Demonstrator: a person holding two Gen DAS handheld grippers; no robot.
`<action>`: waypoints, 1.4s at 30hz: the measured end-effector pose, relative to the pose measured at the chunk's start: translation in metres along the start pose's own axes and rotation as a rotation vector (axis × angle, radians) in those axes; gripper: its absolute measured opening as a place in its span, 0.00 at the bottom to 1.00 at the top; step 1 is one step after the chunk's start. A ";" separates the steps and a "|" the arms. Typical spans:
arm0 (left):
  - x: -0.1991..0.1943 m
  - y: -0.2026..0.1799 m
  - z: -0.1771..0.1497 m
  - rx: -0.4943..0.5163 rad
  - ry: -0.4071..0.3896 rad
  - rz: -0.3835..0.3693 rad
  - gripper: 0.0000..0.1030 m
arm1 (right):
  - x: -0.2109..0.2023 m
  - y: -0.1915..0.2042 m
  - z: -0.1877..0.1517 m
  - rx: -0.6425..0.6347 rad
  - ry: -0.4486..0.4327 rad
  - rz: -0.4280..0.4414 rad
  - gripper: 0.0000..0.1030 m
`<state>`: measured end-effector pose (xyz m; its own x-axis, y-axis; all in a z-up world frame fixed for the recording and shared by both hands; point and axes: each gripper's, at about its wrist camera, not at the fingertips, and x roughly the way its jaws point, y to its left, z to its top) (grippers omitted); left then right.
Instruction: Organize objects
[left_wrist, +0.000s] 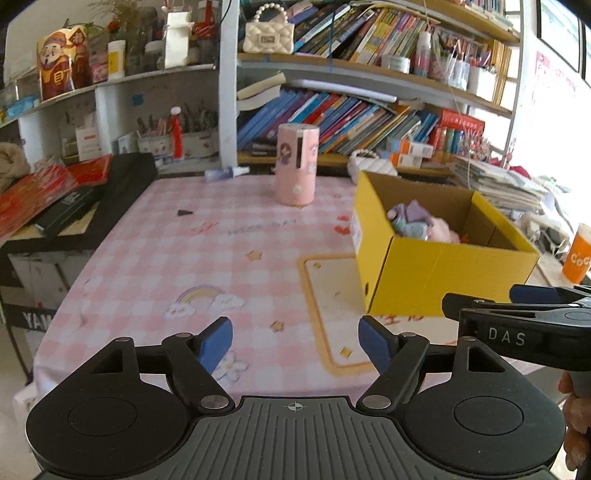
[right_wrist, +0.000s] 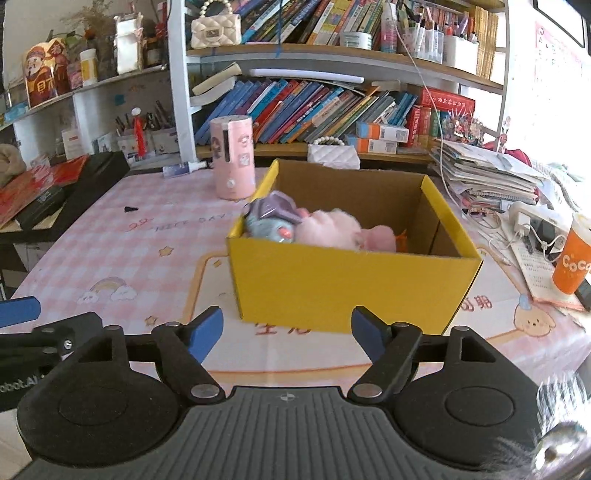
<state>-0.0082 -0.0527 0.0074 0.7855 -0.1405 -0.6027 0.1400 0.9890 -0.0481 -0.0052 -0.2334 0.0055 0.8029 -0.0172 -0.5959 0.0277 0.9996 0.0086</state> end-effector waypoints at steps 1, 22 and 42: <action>-0.001 0.001 -0.001 0.000 0.002 0.007 0.80 | -0.001 0.004 -0.002 -0.001 0.002 -0.003 0.76; -0.018 0.009 -0.026 -0.006 0.041 0.073 0.89 | -0.014 0.033 -0.035 -0.015 0.072 -0.094 0.95; -0.026 0.013 -0.034 0.000 0.055 0.149 0.97 | -0.022 0.039 -0.044 -0.022 0.086 -0.118 0.96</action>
<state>-0.0471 -0.0345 -0.0042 0.7636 0.0108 -0.6456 0.0244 0.9987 0.0455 -0.0484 -0.1930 -0.0167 0.7407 -0.1339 -0.6584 0.1056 0.9910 -0.0827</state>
